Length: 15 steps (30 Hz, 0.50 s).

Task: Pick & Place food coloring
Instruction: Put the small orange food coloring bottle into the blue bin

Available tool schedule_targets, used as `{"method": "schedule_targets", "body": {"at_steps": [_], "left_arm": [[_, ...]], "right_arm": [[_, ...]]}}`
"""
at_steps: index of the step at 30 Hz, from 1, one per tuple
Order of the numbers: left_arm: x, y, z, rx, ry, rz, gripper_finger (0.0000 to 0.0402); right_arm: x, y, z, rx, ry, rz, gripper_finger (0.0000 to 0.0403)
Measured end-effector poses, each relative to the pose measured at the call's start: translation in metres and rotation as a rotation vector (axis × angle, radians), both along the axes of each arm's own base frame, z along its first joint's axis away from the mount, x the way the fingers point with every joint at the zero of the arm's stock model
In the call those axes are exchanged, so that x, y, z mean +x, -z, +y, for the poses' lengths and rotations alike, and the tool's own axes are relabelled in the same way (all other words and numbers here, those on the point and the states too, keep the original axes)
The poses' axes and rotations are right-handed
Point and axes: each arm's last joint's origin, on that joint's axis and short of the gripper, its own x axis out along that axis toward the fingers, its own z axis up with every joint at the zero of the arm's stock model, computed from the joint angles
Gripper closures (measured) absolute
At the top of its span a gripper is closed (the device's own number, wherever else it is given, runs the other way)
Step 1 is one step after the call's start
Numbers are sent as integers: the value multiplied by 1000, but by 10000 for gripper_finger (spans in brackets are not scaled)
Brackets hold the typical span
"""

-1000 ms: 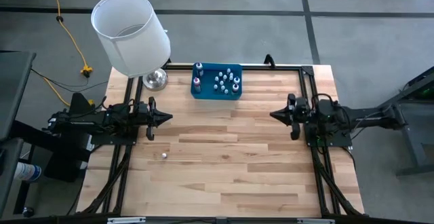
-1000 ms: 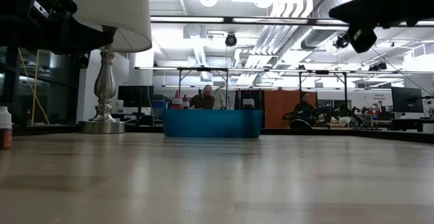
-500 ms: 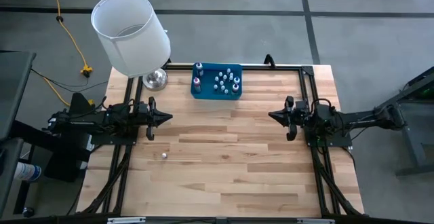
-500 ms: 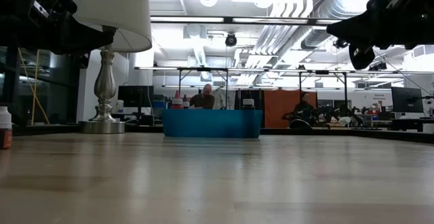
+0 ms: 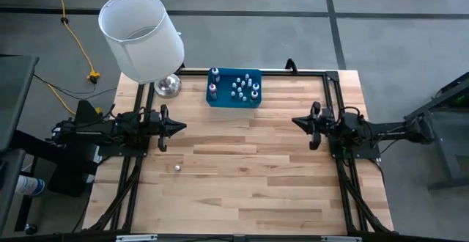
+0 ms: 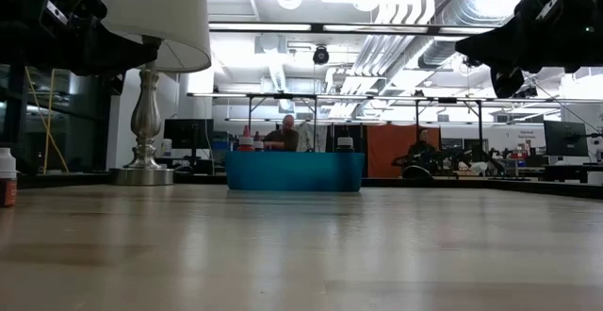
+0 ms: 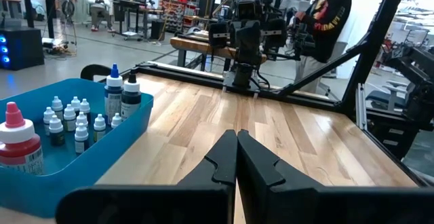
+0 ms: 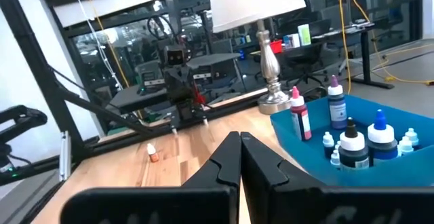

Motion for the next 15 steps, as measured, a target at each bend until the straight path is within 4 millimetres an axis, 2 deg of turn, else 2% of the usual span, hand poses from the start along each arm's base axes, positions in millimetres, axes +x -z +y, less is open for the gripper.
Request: {"method": "schedule_targets", "body": {"at_steps": [10, 15], "left_arm": [[0, 0, 0, 0, 0, 0, 401], [0, 0, 0, 0, 0, 1, 401]], "right_arm": [[-15, 7, 1, 33, -17, 35, 403], [-15, 7, 1, 2, -41, 47, 403]]}}
